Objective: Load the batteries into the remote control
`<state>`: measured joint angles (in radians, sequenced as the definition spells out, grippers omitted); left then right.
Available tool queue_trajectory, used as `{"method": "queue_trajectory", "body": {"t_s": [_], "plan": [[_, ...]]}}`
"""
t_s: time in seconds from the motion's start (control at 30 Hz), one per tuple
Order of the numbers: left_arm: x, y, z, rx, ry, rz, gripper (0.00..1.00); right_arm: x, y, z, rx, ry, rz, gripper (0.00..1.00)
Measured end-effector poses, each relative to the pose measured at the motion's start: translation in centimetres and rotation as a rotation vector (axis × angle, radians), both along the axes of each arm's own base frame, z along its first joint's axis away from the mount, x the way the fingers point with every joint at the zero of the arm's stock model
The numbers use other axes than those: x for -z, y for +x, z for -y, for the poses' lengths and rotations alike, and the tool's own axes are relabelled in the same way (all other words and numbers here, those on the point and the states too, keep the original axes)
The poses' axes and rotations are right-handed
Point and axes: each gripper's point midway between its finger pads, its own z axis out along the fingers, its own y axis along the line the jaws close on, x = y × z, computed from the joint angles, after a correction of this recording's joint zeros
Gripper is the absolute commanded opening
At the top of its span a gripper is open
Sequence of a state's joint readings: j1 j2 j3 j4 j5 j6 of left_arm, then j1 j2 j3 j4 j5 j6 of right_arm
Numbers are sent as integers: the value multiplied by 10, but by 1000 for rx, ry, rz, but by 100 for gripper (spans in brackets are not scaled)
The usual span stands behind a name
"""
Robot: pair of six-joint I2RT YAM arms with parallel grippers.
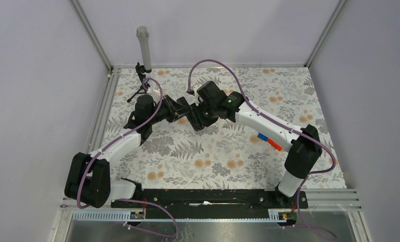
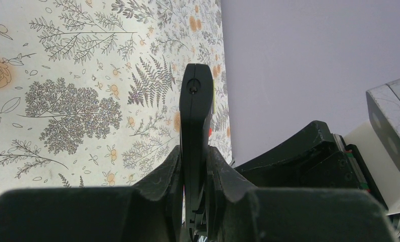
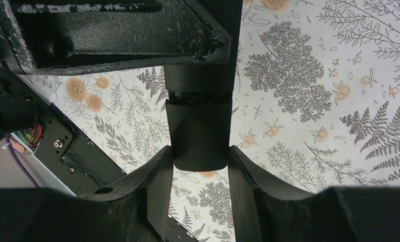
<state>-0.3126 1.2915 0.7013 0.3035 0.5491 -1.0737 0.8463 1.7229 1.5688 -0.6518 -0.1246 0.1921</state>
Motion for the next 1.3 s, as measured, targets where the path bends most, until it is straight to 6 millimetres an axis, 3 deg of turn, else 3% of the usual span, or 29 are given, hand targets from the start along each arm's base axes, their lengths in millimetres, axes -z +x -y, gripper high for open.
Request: {"method": "queue_trajectory", "body": {"t_s": [0.6,1.3], "plan": [[-1,1,0,-2,-3,2,0,3,2,-2,6,-7,-9,46],[3,9,-9,-43,27,19,0,9,17,-15,18,-34,-4,51]]}}
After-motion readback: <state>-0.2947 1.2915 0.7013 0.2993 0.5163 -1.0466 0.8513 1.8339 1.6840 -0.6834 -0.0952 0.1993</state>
